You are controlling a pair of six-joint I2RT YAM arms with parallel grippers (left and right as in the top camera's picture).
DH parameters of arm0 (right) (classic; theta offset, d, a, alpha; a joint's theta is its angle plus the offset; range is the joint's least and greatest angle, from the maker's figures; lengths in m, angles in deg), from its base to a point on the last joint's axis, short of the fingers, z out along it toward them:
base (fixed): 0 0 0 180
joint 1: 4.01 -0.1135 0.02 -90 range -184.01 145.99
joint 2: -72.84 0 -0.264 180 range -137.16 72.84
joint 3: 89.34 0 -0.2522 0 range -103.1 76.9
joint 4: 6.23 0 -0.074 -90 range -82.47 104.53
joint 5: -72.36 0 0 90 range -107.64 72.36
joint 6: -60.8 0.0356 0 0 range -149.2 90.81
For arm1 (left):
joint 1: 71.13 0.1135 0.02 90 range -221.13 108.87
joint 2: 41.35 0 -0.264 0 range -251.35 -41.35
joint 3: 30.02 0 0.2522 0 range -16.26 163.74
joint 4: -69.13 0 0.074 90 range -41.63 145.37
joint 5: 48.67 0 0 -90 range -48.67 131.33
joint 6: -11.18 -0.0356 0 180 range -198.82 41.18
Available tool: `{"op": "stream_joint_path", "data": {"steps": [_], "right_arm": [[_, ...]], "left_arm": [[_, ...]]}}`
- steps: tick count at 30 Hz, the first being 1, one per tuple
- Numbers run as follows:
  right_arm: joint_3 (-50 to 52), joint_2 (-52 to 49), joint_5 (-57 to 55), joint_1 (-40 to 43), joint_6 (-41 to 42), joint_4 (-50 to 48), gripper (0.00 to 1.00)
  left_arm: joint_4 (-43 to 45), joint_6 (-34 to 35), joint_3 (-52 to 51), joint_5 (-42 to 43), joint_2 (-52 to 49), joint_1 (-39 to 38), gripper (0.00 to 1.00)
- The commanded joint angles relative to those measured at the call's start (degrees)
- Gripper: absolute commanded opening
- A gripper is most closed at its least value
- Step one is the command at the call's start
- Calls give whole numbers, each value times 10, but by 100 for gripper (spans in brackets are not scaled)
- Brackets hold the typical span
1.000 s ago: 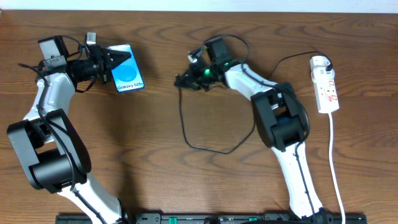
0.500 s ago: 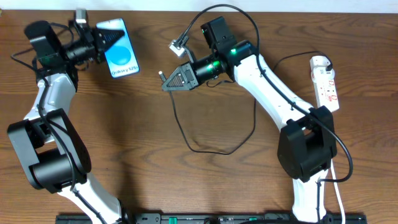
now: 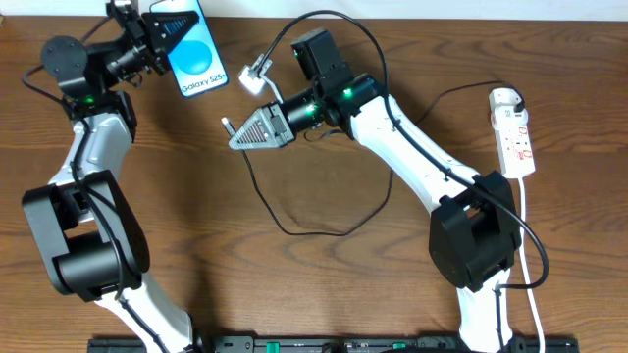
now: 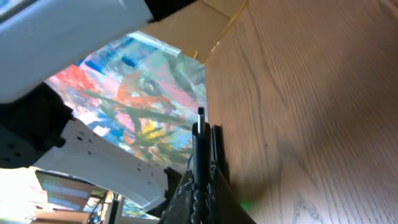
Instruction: Plug charger to phone and switch on socket
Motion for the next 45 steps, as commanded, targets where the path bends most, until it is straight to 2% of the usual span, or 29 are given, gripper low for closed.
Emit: {"op": "stream_joint_path", "data": {"steps": [1,10,19,45], "right_arm": [[-2,0,27,4,57,-28,1],[-2,0,26,30,148,-117,1],[-2,0,42,40,186,-194,1],[-2,0,43,38,187,-196,1]], "left_arm": [[7,41,9,-37,5,-9,7],[25,41,9,-75,5,-19,7],[29,41,9,-76,5,-22,7],[28,36,9,-78,5,-44,7]]}}
